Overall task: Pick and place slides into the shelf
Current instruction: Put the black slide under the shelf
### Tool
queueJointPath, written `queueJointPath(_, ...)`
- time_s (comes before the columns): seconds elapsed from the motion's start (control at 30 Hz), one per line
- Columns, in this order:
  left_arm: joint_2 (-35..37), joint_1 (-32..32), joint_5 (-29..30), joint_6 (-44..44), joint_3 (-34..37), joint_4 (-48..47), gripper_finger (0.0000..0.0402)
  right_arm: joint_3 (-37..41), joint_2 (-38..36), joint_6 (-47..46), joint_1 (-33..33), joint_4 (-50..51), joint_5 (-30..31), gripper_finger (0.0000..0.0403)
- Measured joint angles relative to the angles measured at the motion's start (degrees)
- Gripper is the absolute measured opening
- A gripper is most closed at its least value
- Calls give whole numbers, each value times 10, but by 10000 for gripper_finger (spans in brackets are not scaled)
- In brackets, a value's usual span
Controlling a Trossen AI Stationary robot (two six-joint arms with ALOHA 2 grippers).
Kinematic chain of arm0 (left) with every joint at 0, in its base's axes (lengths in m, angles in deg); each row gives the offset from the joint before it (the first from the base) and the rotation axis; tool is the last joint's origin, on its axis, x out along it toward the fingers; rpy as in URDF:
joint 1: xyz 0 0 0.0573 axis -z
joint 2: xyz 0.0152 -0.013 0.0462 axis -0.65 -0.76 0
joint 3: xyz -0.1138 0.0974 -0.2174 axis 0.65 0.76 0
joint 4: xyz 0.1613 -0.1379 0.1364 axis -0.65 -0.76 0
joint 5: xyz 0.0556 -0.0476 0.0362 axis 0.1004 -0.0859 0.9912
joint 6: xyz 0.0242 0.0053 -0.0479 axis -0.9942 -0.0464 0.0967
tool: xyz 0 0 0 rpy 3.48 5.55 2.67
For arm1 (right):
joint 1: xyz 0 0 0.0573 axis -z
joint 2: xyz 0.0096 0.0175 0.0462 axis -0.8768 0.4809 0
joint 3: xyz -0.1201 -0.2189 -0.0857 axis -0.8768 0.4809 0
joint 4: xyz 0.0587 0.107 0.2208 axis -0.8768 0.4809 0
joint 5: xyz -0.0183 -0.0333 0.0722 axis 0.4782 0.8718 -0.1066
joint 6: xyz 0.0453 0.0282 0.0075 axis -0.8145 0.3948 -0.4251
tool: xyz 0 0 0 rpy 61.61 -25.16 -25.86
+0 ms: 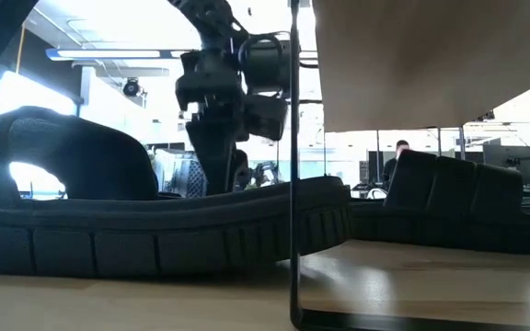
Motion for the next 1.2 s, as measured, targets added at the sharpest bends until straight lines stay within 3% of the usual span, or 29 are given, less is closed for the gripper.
queueJointPath(0.33,4,0,-23,112,54,109,150,-1,36,-11,30,-61,44,0)
queueJointPath(0.8,0,0,-76,140,55,187,92,0,31,-20,45,32,10,0)
queueJointPath(1.2,0,0,-78,137,56,194,85,0,18,-16,48,111,-5,0)
